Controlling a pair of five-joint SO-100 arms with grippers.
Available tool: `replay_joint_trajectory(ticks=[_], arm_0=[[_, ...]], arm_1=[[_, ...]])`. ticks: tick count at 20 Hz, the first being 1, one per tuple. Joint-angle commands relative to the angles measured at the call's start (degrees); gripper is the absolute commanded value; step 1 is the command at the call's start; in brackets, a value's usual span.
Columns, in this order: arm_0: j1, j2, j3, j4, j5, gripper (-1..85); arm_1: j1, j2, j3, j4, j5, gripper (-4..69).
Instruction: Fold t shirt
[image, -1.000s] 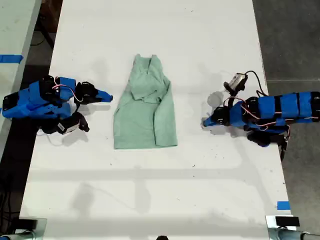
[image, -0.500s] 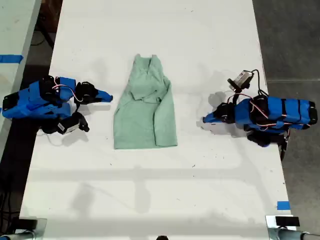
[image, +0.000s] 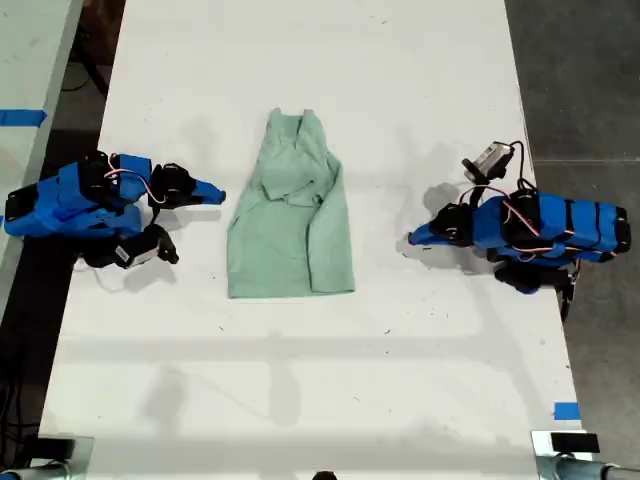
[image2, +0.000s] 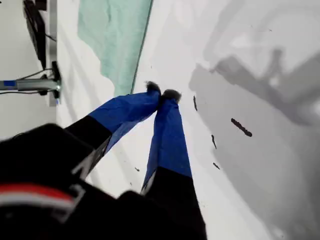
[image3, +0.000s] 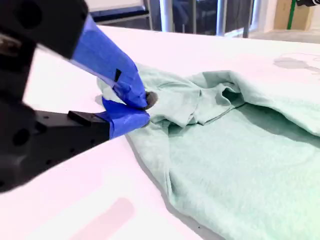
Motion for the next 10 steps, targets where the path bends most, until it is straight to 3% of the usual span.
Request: replay_joint_trajectory(ticks=[1, 10], arm_0=[[0.88, 0.53, -0.09, -0.53, 0.70, -0.1], [0.88, 0.53, -0.09, -0.53, 0.62, -0.1]], arm_1=[[0.79, 0.88, 3.16, 0.70, 1.14, 2.1], [1.67, 0.88, 3.16, 1.49, 2.55, 2.1]])
